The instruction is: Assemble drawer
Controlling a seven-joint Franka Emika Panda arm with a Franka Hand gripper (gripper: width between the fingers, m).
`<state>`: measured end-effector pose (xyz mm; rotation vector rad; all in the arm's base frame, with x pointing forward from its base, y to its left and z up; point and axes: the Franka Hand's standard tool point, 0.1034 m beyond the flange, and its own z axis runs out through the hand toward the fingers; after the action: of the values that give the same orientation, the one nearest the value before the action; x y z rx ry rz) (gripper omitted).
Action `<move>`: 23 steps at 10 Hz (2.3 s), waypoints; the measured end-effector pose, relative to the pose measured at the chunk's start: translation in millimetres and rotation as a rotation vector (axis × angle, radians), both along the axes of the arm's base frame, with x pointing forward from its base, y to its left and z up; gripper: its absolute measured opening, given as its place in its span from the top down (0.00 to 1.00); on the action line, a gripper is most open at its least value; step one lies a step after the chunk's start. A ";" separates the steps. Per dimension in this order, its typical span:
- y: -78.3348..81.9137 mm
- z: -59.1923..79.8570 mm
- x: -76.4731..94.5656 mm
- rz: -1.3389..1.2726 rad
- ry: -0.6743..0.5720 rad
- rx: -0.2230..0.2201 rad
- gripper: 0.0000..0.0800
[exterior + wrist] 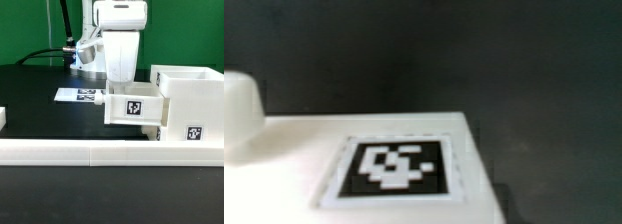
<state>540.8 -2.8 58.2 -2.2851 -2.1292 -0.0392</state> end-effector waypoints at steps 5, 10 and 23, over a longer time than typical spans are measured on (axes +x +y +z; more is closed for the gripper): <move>8.9 -1.2 3.9 0.009 0.003 0.001 0.94; 10.5 -1.9 5.2 0.034 0.005 0.001 0.94; 10.7 28.6 13.1 0.024 -0.008 -0.022 0.19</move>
Offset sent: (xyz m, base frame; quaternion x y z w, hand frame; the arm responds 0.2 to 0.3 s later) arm -0.0044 -0.0004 0.0038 -0.0197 0.0205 0.0249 0.9993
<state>553.8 7.9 86.8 -2.2748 -2.1713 -0.0255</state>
